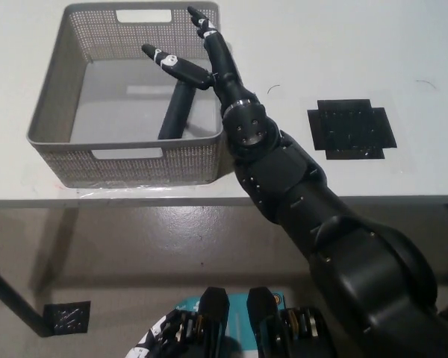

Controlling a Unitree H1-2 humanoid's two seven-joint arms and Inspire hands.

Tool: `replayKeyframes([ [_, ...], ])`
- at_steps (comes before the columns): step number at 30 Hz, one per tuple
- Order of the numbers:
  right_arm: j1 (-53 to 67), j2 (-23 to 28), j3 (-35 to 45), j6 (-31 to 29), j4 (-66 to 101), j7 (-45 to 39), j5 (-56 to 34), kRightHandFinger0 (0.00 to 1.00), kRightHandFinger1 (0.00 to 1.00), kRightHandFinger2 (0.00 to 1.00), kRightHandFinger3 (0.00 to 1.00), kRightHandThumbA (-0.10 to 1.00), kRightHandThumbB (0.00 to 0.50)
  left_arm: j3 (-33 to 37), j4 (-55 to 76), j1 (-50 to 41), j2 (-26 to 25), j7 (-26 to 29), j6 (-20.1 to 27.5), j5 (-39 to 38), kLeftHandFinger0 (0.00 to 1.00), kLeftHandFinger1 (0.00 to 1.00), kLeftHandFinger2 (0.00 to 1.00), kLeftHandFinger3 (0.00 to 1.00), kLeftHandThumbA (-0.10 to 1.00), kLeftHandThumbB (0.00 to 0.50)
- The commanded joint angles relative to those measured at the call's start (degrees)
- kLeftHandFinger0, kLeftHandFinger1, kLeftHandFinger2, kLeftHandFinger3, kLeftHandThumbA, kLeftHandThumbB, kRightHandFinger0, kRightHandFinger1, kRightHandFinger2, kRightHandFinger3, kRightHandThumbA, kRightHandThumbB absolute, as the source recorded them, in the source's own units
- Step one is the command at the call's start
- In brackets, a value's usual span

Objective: Use the right hand to pick up a electric screw driver and put it into a container on the left side

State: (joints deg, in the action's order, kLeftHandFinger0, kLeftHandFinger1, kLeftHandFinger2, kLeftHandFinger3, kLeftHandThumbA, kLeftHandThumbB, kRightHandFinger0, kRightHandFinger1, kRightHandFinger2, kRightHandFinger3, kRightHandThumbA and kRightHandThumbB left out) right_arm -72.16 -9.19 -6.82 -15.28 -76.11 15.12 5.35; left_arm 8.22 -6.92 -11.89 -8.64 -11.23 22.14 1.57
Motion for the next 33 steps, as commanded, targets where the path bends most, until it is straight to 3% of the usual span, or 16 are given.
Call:
replayKeyframes([
  [1, 1.44, 3.37, -0.96, -3.71, 9.46, -1.84, 1.96, 1.00, 1.00, 1.00, 1.00, 1.00, 0.419, -0.19, 2.02, 0.33, -1.04, -0.39, 0.51, 0.25, 1.00, 1.00, 1.00, 1.00, 1.00, 0.276],
  [5, 7.71, 7.10, -0.96, -1.20, 25.12, -4.12, 2.31, 1.00, 1.00, 1.00, 1.00, 1.00, 0.443, -0.64, 2.51, 0.51, -1.34, -0.33, -0.57, 0.00, 1.00, 1.00, 1.00, 1.00, 1.00, 0.290],
  [7, 13.41, 9.60, 0.02, 3.78, 39.47, -6.95, 0.83, 1.00, 1.00, 1.00, 1.00, 1.00, 0.461, -0.90, 2.75, 0.45, -1.48, -0.53, -1.21, -0.85, 1.00, 1.00, 1.00, 1.00, 1.00, 0.299],
  [11, 21.88, 14.11, 1.08, 7.85, 58.88, -9.62, -0.50, 1.00, 1.00, 1.00, 1.00, 1.00, 0.433, -1.14, 2.78, 0.19, -1.63, -0.70, -1.37, -1.65, 1.00, 1.00, 1.00, 1.00, 1.00, 0.278],
  [12, 24.94, 15.52, 1.78, 9.31, 65.00, -10.17, -1.25, 1.00, 1.00, 1.00, 1.00, 1.00, 0.395, -1.20, 2.31, 0.20, -1.73, -0.72, -0.92, -1.71, 1.00, 1.00, 1.00, 1.00, 1.00, 0.277],
  [14, 28.18, 17.06, 2.41, 9.96, 70.67, -10.67, -2.12, 1.00, 1.00, 1.00, 1.00, 0.97, 0.379, -1.23, 1.57, 0.08, -1.61, -0.41, 0.02, -1.29, 1.00, 1.00, 1.00, 1.00, 1.00, 0.270],
  [19, 39.76, 21.17, 4.15, 8.08, 83.56, -12.02, -6.83, 1.00, 1.00, 1.00, 1.00, 0.95, 0.370, -1.79, -0.13, 0.59, -1.25, 0.68, 1.22, -0.50, 1.00, 1.00, 1.00, 1.00, 1.00, 0.256],
  [20, 40.14, 21.34, 4.04, 7.84, 83.92, -12.16, -7.25, 1.00, 1.00, 1.00, 1.00, 0.97, 0.416, -1.93, -0.30, 0.79, -1.18, 0.81, 1.31, -0.60, 1.00, 1.00, 1.00, 1.00, 1.00, 0.252],
  [21, 43.12, 21.73, 3.96, 6.89, 85.60, -12.39, -8.40, 1.00, 1.00, 1.00, 1.00, 0.95, 0.367, -2.11, -0.59, 1.14, -1.07, 0.96, 1.33, -0.75, 1.00, 1.00, 1.00, 1.00, 1.00, 0.246],
  [23, 46.60, 21.96, 3.72, 5.31, 87.01, -12.13, -8.45, 1.00, 1.00, 1.00, 1.00, 0.95, 0.378, -2.39, -0.88, 1.54, -0.99, 1.21, 1.58, -0.85, 1.00, 1.00, 1.00, 1.00, 1.00, 0.238],
  [24, 49.57, 22.00, 3.45, 3.88, 88.01, -11.87, -8.32, 1.00, 1.00, 1.00, 1.00, 0.97, 0.353, -2.57, -0.99, 1.83, -0.96, 1.49, 1.74, -0.63, 1.00, 1.00, 1.00, 1.00, 1.00, 0.232],
  [28, 57.95, 21.48, 2.53, 1.39, 89.41, -10.81, -6.83, 1.00, 1.00, 1.00, 1.00, 1.00, 0.388, -3.12, -1.57, 2.72, -0.75, 1.92, 2.46, -0.96, 1.00, 1.00, 1.00, 1.00, 1.00, 0.204],
  [30, 63.37, 21.09, 1.37, -2.10, 87.87, -10.45, -5.22, 1.00, 1.00, 1.00, 1.00, 1.00, 0.360, -3.47, -1.53, 2.59, -0.81, 2.22, 2.56, -0.88, 1.00, 1.00, 1.00, 1.00, 1.00, 0.194],
  [33, 68.86, 20.11, 0.35, -4.49, 85.29, -10.80, -6.87, 1.00, 1.00, 1.00, 1.00, 1.00, 0.361, -3.81, -0.84, 1.83, -0.70, 2.23, 1.55, -1.31, 1.00, 1.00, 1.00, 1.00, 1.00, 0.183],
])
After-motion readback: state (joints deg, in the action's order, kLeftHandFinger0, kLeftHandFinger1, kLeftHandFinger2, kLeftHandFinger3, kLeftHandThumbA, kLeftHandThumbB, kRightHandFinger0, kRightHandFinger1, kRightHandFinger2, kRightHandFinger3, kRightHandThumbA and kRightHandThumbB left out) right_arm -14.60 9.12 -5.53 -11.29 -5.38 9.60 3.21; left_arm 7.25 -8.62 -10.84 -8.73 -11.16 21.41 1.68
